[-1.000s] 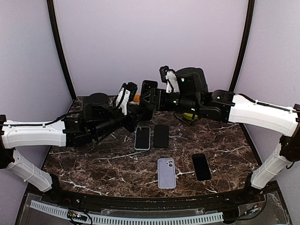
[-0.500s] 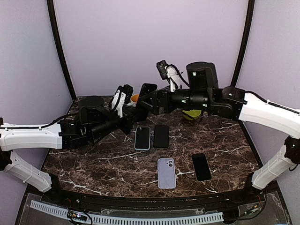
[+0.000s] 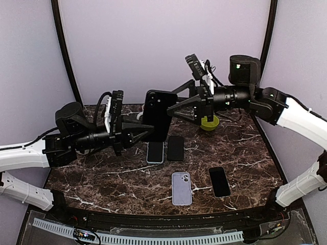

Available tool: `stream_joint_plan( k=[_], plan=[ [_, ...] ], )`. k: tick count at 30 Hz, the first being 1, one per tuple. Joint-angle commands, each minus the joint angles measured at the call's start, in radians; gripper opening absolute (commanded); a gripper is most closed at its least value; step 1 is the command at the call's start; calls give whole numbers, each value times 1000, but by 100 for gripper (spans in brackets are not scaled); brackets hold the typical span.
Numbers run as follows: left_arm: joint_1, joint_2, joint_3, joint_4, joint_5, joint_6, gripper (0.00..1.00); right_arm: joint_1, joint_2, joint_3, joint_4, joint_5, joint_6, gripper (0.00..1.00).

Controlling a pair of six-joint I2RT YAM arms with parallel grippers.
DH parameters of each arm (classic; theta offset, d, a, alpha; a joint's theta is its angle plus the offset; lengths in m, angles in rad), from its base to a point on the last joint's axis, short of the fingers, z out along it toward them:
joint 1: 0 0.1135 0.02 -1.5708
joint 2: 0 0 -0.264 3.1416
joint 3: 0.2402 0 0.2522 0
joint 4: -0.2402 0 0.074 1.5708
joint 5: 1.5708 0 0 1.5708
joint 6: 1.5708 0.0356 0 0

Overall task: Put the phone into the phone case
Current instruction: Pass from the left arm to the right

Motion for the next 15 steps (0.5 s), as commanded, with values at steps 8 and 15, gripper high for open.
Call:
stream_joint_plan(
  k=[8,15],
  plan=[
    [-1,18,59,-44,31,17,2,22,40,29,13,-26,126,0],
    [-11,-58,38,-220,-476,389,79,-44,24,87,-131,400,524,0]
  ],
)
